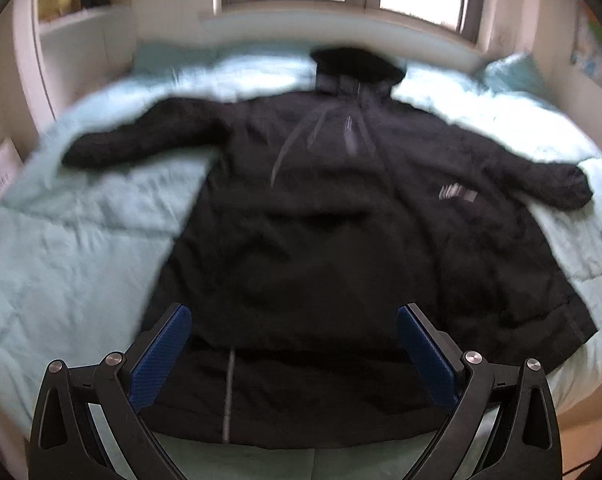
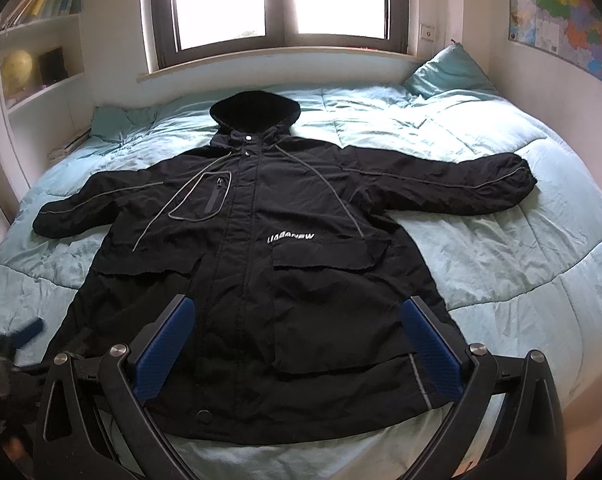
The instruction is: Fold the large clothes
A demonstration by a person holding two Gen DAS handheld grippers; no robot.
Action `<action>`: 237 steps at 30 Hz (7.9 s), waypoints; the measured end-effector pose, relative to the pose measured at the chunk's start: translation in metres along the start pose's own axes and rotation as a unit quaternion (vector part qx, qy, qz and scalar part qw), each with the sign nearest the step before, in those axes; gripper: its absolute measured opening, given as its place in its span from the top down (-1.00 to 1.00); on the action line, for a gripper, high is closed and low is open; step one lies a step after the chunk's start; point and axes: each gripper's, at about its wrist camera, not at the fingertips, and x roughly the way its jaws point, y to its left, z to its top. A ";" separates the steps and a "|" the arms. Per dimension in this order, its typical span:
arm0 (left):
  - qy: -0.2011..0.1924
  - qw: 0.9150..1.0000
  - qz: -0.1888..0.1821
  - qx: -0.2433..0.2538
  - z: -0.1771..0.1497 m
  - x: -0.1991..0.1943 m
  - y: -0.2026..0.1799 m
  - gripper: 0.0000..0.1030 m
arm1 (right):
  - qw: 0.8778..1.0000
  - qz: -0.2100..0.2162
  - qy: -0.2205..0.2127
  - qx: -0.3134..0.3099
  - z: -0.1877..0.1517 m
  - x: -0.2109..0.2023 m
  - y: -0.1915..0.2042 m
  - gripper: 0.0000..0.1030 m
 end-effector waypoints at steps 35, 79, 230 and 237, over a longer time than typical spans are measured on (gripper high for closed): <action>-0.010 0.979 0.051 -0.199 0.193 -0.050 0.194 -0.98 | 0.995 0.038 0.082 -0.046 0.198 0.078 0.071 -1.00; -0.072 0.992 0.011 -0.107 0.357 0.105 0.206 0.65 | 0.969 0.081 0.178 -0.149 0.290 0.261 0.153 -1.00; 0.184 0.944 -0.152 0.229 0.300 0.291 -0.229 -0.60 | 0.928 -0.114 0.083 0.345 0.189 0.227 -0.507 0.65; 0.207 0.937 -0.083 0.268 0.273 0.332 -0.245 -0.60 | 0.917 -0.222 0.114 0.312 0.194 0.225 -0.503 0.67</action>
